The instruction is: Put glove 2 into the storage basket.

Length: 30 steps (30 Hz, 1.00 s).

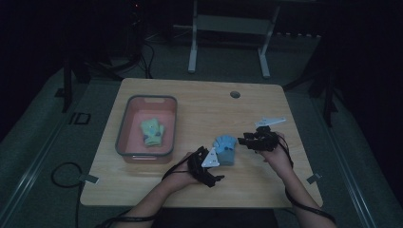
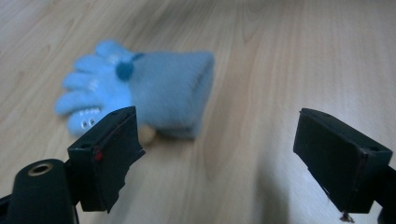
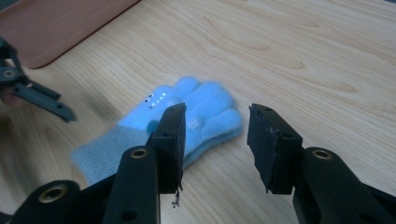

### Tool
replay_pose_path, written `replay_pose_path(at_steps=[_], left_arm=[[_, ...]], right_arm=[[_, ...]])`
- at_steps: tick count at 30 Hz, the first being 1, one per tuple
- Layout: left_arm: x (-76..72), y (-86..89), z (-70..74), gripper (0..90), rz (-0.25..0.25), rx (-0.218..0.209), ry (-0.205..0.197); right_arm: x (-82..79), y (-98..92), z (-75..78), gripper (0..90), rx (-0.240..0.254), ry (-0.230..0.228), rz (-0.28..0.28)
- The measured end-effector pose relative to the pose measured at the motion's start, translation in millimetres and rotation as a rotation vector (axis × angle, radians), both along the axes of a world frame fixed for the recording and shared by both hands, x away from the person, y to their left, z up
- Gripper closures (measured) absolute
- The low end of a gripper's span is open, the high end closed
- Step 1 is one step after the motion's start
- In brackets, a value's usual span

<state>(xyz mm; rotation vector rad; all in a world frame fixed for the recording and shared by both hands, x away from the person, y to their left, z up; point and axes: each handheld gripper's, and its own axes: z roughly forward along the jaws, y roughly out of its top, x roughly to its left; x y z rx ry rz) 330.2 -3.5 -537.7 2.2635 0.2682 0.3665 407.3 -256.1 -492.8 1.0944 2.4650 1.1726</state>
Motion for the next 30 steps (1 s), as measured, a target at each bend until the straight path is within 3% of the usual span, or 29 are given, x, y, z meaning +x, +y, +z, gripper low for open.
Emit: replay_pose_path(at_steps=[9,10,14,17,19,24,27,28,29,30], left_arm=[[13.3,-17.4,4.7,30.6,-0.046,0.043,-0.020],[16.9,-23.4,5.0,30.6,-0.059,0.073,-0.044],[23.6,-33.8,2.0,38.6,-0.080,0.128,-0.062],[27.5,-41.4,-2.4,41.9,-0.057,0.195,-0.105],[29.9,-45.1,-4.7,41.9,-0.060,0.220,-0.107],[32.4,-48.7,-4.7,43.6,-0.080,0.226,-0.085],[33.2,-48.5,-5.3,58.3,-0.078,0.222,-0.081],[35.4,-45.6,-5.5,58.3,-0.065,0.179,-0.059],[37.0,-44.0,-4.8,69.2,-0.058,0.159,-0.044],[38.9,-42.4,-4.5,70.8,-0.056,0.142,-0.019]], right_arm=[[1.3,6.5,-6.8,56.7,0.003,0.010,0.009],[1.5,7.1,-7.6,56.6,0.000,0.010,0.013],[3.9,6.6,-8.7,56.0,0.003,0.014,-0.002],[5.0,5.7,-9.1,56.0,-0.003,0.017,-0.003],[5.2,5.0,-10.0,56.0,-0.006,0.020,-0.007],[6.0,2.5,-12.1,55.3,0.001,0.025,-0.016],[7.1,2.7,-12.9,55.0,0.006,0.031,-0.022],[7.7,3.1,-13.4,55.0,0.008,0.035,-0.024],[9.6,6.0,-15.9,54.5,0.011,0.054,-0.034],[10.4,7.4,-17.5,54.0,0.009,0.062,-0.044]])
